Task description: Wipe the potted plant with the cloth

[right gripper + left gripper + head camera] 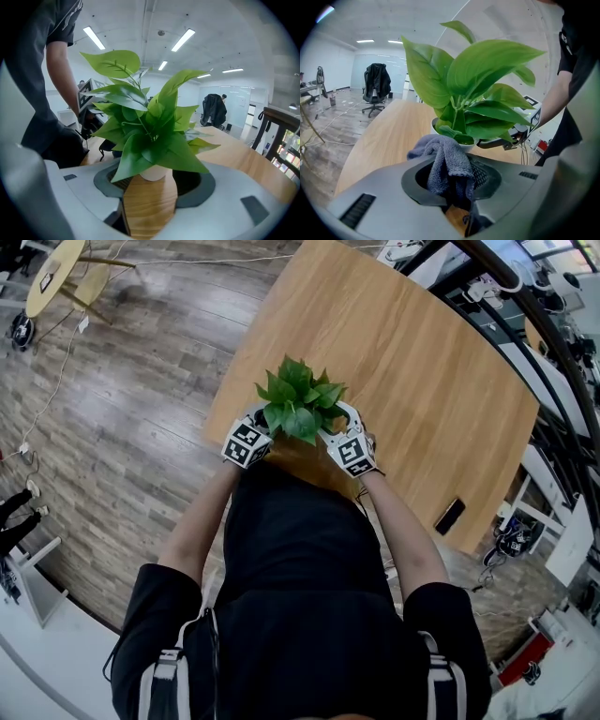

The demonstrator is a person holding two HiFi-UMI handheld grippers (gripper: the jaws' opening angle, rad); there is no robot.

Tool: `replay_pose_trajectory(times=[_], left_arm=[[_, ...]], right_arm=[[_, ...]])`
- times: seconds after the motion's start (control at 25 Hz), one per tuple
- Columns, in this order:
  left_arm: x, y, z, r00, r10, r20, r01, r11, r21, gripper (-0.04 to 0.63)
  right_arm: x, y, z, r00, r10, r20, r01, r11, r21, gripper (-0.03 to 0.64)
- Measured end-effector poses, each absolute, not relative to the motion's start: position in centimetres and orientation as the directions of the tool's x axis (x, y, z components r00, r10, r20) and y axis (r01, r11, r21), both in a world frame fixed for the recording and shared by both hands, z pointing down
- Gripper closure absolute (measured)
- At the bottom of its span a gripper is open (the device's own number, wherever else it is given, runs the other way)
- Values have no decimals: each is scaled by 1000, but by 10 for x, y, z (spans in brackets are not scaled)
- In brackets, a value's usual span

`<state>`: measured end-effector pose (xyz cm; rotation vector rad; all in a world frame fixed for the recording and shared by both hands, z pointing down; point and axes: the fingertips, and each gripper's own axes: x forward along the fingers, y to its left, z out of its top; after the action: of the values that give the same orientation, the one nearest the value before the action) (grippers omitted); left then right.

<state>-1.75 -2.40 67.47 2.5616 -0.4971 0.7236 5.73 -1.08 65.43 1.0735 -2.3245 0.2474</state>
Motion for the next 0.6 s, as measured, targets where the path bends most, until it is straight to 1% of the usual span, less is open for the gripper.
replay_pose_trajectory(times=[0.2, 0.36, 0.6], left_arm=[[-15, -6, 672, 813, -200, 547, -429, -841, 329, 482], [-17, -13, 670, 814, -221, 536, -451, -823, 346, 482], [-30, -31, 672, 799, -259, 543, -489, -805, 336, 483]], right_arm=[[54, -12, 654, -511, -653, 559, -755, 652, 72, 374], [50, -7, 653, -514, -655, 555, -751, 656, 79, 374], [34, 13, 652, -590, -599, 542, -707, 708, 13, 374]])
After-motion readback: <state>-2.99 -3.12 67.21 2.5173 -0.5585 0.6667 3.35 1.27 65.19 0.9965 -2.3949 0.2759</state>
